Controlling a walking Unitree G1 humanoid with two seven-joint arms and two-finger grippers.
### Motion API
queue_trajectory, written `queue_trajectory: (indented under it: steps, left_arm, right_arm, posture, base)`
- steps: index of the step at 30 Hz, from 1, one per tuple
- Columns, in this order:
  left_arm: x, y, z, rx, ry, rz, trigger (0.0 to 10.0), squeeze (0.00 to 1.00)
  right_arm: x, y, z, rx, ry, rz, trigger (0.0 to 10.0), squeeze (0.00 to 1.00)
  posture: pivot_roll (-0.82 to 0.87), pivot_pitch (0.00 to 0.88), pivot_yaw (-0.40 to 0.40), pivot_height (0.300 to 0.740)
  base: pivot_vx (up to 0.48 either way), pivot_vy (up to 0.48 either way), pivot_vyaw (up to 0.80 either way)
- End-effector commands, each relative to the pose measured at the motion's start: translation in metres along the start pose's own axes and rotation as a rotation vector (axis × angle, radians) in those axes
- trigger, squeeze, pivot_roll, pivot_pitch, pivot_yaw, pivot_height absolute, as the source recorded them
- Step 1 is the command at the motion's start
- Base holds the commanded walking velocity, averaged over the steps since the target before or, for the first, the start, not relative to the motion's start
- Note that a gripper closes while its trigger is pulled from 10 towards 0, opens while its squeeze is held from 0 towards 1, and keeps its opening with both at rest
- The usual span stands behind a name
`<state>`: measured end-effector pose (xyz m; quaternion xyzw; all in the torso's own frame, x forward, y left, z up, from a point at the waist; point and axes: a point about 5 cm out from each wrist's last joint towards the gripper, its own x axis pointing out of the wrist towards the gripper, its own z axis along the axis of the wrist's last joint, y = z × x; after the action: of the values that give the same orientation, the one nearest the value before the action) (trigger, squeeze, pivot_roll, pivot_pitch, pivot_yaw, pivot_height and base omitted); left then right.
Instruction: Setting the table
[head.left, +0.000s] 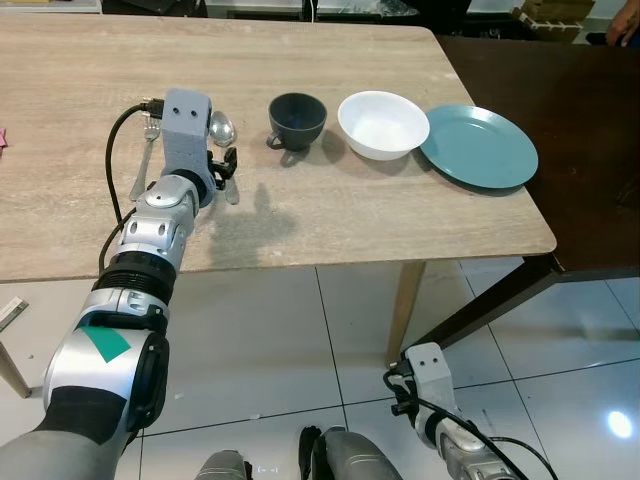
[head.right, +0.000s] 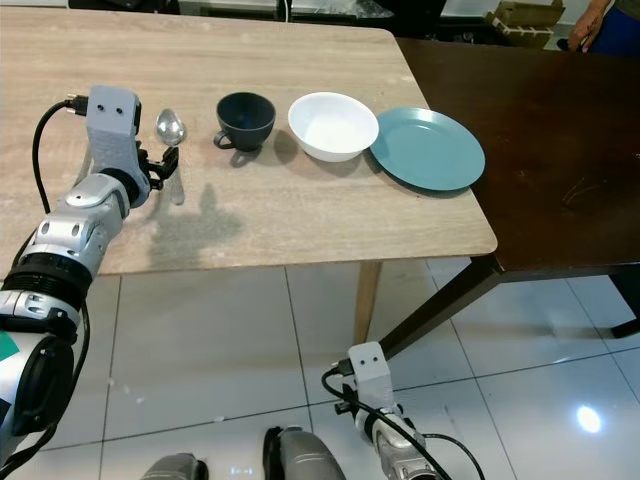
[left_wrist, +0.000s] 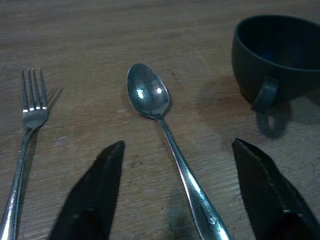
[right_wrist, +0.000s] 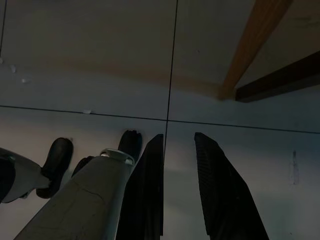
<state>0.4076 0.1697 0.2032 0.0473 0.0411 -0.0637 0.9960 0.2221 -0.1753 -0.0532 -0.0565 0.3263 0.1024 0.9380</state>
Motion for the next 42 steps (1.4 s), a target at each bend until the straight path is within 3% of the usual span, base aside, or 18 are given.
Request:
queue_trajectory:
  steps: [1,5,6,7,8,9,10,12,36,42]
  left_arm:
    - [0.001,0.001,-0.001,-0.008,0.01,-0.005,10.0,1.0]
    - [0.001,0.008,-0.004,-0.002,0.028,0.033,10.0,1.0]
    - [-0.001,0.019,-0.008,0.006,0.052,0.105,10.0,1.0]
    - [-0.001,0.019,-0.008,0.006,0.052,0.105,10.0,1.0]
    - [-0.004,0.033,-0.012,0.007,0.068,0.19,10.0,0.96]
    - [-0.009,0.05,-0.017,0.014,0.093,0.285,10.0,0.0]
    - [-0.009,0.05,-0.017,0.014,0.093,0.285,10.0,0.0]
    - [-0.017,0.07,-0.022,-0.002,0.107,0.364,10.0,0.0]
    - [-0.02,0.075,-0.027,-0.046,0.09,0.365,10.0,0.0]
    - [-0.025,0.086,-0.026,-0.06,0.07,0.425,10.0,0.0]
  right_arm:
    - [-0.004,0.0,-0.012,0.01,0.034,-0.01,10.0,0.0]
    - [-0.004,0.0,-0.013,0.01,0.036,-0.007,10.0,0.0]
    - [-0.004,0.0,-0.013,0.01,0.035,-0.007,10.0,0.0]
    - [-0.004,0.0,-0.013,0.01,0.035,-0.007,10.0,0.0]
    - [-0.004,0.0,-0.012,0.01,0.034,-0.008,10.0,0.0]
    - [-0.004,-0.001,-0.012,0.01,0.032,-0.008,10.0,0.0]
    - [-0.004,-0.001,-0.012,0.01,0.032,-0.008,10.0,0.0]
    - [-0.004,-0.002,-0.01,0.002,0.029,-0.001,10.0,0.0]
    - [-0.002,-0.004,-0.005,-0.021,0.016,0.021,10.0,0.0]
    - [-0.003,-0.009,-0.002,-0.066,0.017,0.051,10.0,0.0]
  posture:
    - [0.07,0.077,-0.026,0.74]
    - [0.07,0.078,-0.027,0.74]
    - [0.07,0.077,-0.027,0.74]
    - [0.07,0.077,-0.027,0.74]
    - [0.07,0.077,-0.027,0.74]
    - [0.07,0.077,-0.035,0.74]
    - [0.07,0.077,-0.035,0.74]
    - [0.08,0.078,-0.049,0.74]
    - [0.07,0.086,-0.094,0.74]
    - [0.07,0.102,-0.137,0.74]
  base:
    - [0.0,0.0,0.0]
    - [0.0,0.0,0.0]
    - [0.0,0.0,0.0]
    - [0.0,0.0,0.0]
    - [0.0,0.0,0.0]
    - [0.0,0.0,0.0]
    - [0.0,0.0,0.0]
    - [0.0,0.0,0.0]
    - [0.0,0.0,0.0]
    - [0.0,0.0,0.0]
